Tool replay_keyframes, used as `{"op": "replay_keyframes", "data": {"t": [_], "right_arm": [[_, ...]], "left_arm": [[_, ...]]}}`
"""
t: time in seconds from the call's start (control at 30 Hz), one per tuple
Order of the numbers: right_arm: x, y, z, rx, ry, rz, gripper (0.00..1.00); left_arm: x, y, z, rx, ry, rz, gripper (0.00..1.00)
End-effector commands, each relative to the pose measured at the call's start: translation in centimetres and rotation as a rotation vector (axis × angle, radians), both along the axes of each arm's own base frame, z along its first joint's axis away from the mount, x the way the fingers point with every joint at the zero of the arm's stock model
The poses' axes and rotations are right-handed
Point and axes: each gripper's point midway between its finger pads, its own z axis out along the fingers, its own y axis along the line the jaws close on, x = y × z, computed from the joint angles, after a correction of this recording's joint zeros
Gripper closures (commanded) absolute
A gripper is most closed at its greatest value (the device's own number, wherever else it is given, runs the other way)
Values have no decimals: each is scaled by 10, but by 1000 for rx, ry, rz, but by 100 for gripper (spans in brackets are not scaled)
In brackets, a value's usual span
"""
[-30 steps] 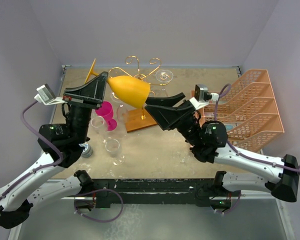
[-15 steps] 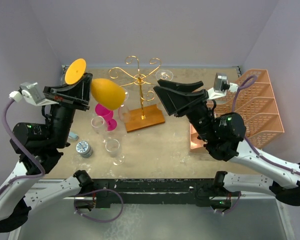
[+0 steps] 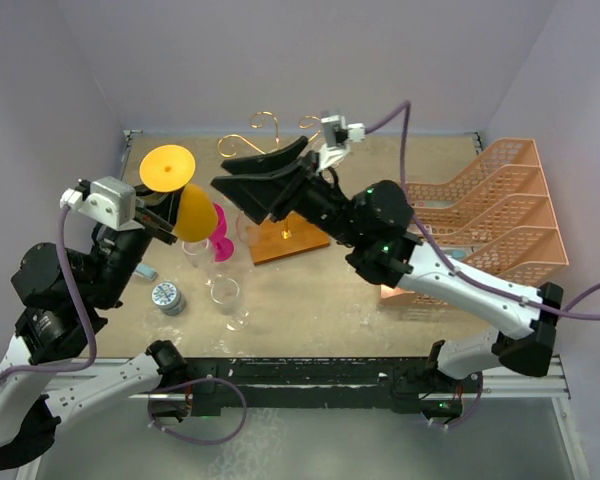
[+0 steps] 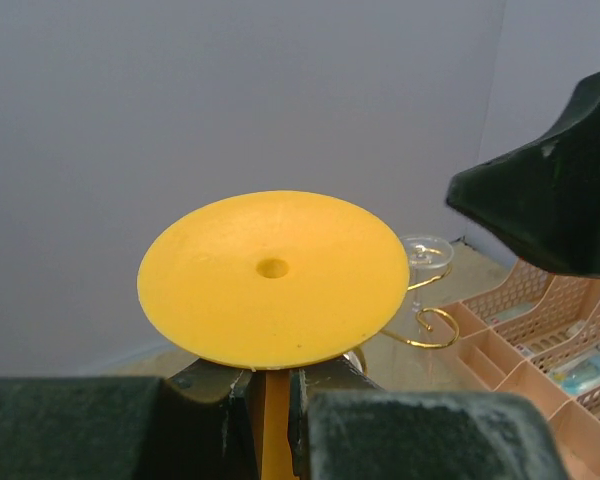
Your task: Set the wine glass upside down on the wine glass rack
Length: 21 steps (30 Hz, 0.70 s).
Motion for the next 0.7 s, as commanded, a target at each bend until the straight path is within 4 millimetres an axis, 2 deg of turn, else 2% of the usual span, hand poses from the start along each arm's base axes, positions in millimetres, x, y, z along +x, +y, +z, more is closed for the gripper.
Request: {"op": "replay_keyframes", "data": {"t": [0.0, 0.2, 0.43, 0.53, 0.67], "right_arm": [[-22, 16, 12, 21, -34, 154, 41], [-3, 45, -8, -31, 82, 158, 44], [0, 65, -25, -94, 130, 200, 50], [-6, 62, -24, -59, 145, 242, 58], [-11, 53, -13, 9, 164, 266, 77]], "left_arm": [[-3, 2, -16, 128, 1, -2, 100], [-7, 3, -30, 177, -12, -9, 100], [-10, 5, -33, 236, -38, -13, 100], [-11, 3, -35, 252, -42, -24, 100], [-14, 6, -38, 256, -25, -31, 100]]}}
